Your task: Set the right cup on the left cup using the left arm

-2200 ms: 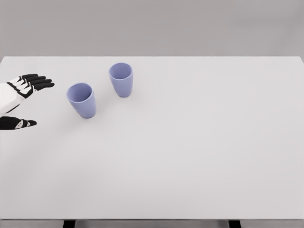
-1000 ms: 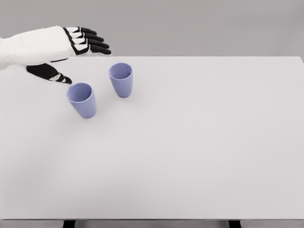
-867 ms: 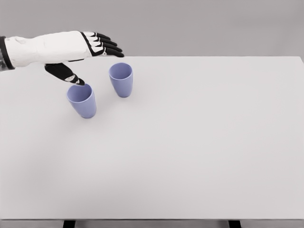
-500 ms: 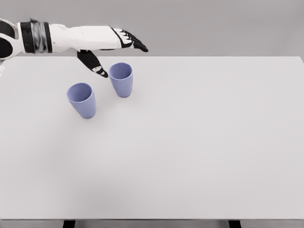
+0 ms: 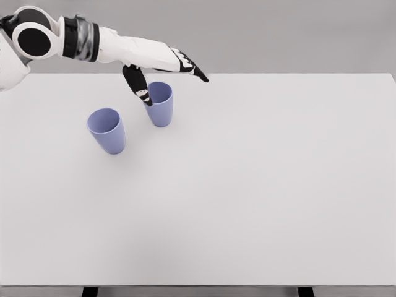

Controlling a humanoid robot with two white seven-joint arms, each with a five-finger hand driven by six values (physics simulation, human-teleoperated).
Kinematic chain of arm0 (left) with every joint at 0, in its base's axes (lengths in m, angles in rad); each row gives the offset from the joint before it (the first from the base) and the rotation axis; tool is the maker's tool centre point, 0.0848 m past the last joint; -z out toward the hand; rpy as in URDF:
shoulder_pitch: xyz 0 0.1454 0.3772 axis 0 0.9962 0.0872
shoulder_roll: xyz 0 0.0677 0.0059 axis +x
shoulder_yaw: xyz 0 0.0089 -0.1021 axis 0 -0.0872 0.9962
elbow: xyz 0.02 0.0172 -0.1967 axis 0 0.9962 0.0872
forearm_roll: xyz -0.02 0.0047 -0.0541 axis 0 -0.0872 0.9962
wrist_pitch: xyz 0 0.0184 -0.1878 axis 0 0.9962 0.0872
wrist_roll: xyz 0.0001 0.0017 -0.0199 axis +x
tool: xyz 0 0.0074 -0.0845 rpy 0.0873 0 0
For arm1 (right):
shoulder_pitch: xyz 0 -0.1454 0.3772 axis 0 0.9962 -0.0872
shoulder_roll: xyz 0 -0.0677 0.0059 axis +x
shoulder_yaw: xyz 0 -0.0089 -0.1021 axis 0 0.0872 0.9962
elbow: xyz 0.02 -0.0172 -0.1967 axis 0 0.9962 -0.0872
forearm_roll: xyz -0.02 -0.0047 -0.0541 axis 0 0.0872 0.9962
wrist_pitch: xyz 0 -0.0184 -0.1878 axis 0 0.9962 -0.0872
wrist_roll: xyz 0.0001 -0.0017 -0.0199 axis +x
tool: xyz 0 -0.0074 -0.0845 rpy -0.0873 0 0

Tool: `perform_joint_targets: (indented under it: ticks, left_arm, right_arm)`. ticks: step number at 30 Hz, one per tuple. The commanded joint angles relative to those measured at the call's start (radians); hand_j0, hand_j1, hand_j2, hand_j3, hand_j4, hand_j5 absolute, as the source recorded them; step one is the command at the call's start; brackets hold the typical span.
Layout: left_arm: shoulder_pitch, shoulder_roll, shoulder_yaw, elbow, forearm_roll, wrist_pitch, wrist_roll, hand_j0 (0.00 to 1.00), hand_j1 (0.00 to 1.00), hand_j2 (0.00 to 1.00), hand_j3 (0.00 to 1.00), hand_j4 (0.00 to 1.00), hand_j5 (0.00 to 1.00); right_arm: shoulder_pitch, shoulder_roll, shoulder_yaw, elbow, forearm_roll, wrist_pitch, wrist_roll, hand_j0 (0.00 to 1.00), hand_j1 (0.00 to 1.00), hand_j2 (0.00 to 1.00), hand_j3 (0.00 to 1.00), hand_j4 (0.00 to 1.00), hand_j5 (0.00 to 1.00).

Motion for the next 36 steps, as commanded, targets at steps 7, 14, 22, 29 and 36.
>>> perform_joint_targets:
  ticks: [7,14,22,29,36]
  left_arm:
    - [-0.041,-0.002,-0.084,0.062,0.021,0.006,0.0,1.0,1.0,1.0,1.0,1.0,1.0]
    - [-0.041,-0.045,-0.092,0.153,0.01,0.034,0.0,1.0,1.0,1.0,1.0,1.0,1.0]
    - [-0.037,-0.081,-0.1,0.21,-0.038,0.045,0.0,1.0,1.0,1.0,1.0,1.0,1.0]
    - [-0.026,-0.099,-0.101,0.236,-0.079,0.092,0.0,1.0,1.0,1.0,1.0,1.0,1.0]
    - [-0.014,-0.127,-0.1,0.266,-0.105,0.092,0.0,1.0,1.0,1.0,1.0,1.0,1.0]
  right_arm:
    - [0.0,0.0,0.0,0.001,0.0,-0.002,0.0,1.0,1.0,1.0,1.0,1.0,1.0]
    - [0.0,0.0,0.0,-0.001,0.001,0.0,0.0,1.0,1.0,1.0,1.0,1.0,1.0]
    - [0.0,0.0,0.0,0.001,0.0,0.0,0.0,1.0,1.0,1.0,1.0,1.0,1.0]
    - [0.0,0.0,0.0,0.001,0.0,0.0,0.0,1.0,1.0,1.0,1.0,1.0,1.0]
    - [0.0,0.0,-0.001,0.001,0.0,0.0,0.0,1.0,1.0,1.0,1.0,1.0,1.0]
